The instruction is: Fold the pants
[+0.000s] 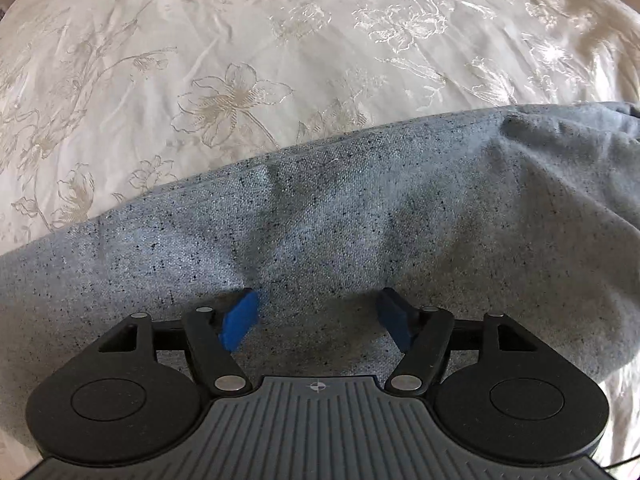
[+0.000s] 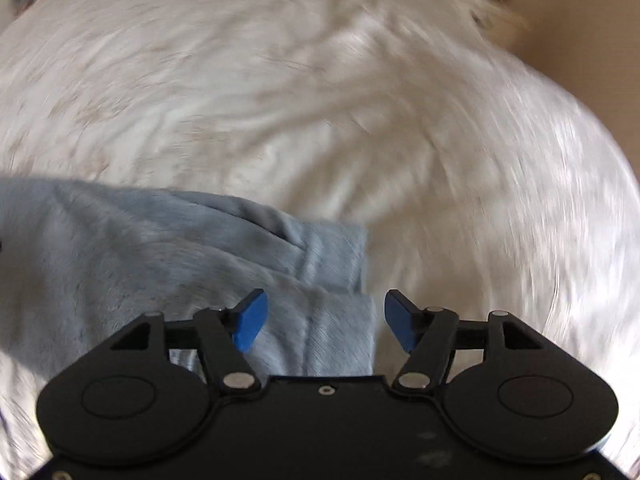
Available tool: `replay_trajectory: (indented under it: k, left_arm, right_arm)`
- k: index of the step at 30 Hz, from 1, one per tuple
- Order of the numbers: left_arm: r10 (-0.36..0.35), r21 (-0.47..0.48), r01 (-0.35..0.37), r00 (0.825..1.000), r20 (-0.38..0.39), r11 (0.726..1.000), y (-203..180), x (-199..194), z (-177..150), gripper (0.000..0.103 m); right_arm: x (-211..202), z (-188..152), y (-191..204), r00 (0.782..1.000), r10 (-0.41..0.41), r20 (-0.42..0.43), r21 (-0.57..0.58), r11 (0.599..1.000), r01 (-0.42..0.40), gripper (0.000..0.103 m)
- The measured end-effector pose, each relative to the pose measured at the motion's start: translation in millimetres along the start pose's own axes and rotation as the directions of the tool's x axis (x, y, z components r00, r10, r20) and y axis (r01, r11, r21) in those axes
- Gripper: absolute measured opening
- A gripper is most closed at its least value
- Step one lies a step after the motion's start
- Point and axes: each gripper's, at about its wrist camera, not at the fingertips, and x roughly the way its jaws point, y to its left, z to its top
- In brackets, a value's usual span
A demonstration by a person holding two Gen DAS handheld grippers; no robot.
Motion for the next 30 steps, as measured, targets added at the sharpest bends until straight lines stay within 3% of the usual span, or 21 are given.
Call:
replay_trajectory:
  k: [5, 6, 7, 8, 10, 13, 17, 19, 23, 26, 29, 30]
  left_arm:
    - [0.015, -0.006, -0.015, 1.000, -0.008, 1.000, -3.0, 2.1, 5.8, 0.070]
    - [0.018, -0.005, -0.018, 1.000, -0.007, 1.000, -3.5, 2.4, 6.0, 0.070]
    - [0.018, -0.005, -0.018, 1.000, -0.006, 1.000, -2.8, 3.6, 6.1, 0.070]
    - [0.018, -0.008, -0.018, 1.000, -0.005, 1.000, -2.8, 3.4, 5.9, 0.070]
    - [0.016, -0.010, -0.016, 1.000, -0.001, 1.000, -2.3, 2.3, 6.1, 0.070]
    - [0.024, -0.021, -0.023, 1.000, 0.021, 1.000, -1.5, -4.9, 2.9, 0.069]
    - [0.042, -0.075, -0.035, 0.995, 0.093, 0.997, 3.9, -21.0, -1.9, 0.069]
    - [0.044, -0.101, -0.034, 0.993, 0.105, 0.994, 8.0, -23.9, -2.0, 0.069]
    - [0.074, -0.099, -0.070, 0.996, 0.045, 0.993, 14.8, -7.4, -3.8, 0.071]
    - [0.051, -0.108, -0.047, 0.998, 0.033, 0.993, 19.8, -3.2, -4.3, 0.071]
    - [0.068, -0.096, -0.063, 0.997, 0.048, 0.993, 18.8, -16.2, -0.5, 0.071]
    - [0.072, -0.090, -0.066, 0.995, 0.069, 0.994, 17.0, -23.9, -1.0, 0.071]
  right_arm:
    - [24.6, -4.3, 0.4, 0.997, 0.054, -0.058, 0.069, 0.996, -0.050, 0.066]
    - [24.1, -5.4, 2.2, 0.996, 0.065, -0.054, 0.080, 0.995, -0.060, 0.059]
    - [23.3, -6.2, 3.0, 0.995, 0.084, -0.044, 0.093, 0.992, -0.080, 0.029]
    - [21.8, -9.2, 4.9, 0.994, 0.109, -0.031, 0.102, 0.989, -0.105, 0.009]
    - [14.2, -11.4, 16.2, 0.991, 0.132, 0.014, 0.056, 0.990, -0.132, 0.008]
    - [-19.6, -10.2, 39.7, 0.986, 0.083, 0.146, -0.086, 0.994, -0.071, 0.008]
    - [-36.1, 8.6, 32.7, 0.964, 0.023, 0.263, -0.042, 0.999, -0.012, 0.008]
    - [-20.6, 19.3, 26.4, 0.965, -0.006, 0.261, -0.026, 1.000, 0.013, 0.008]
    - [28.7, 27.7, 17.3, 0.986, -0.016, 0.167, -0.017, 1.000, 0.019, 0.008]
    - [65.9, 28.3, 18.8, 0.995, -0.029, 0.095, -0.022, 0.999, 0.031, 0.010]
    - [74.1, 29.5, 26.0, 0.996, -0.061, 0.069, -0.044, 0.997, 0.064, 0.016]
    - [71.5, 32.0, 26.6, 0.994, -0.075, 0.075, -0.039, 0.996, 0.078, 0.024]
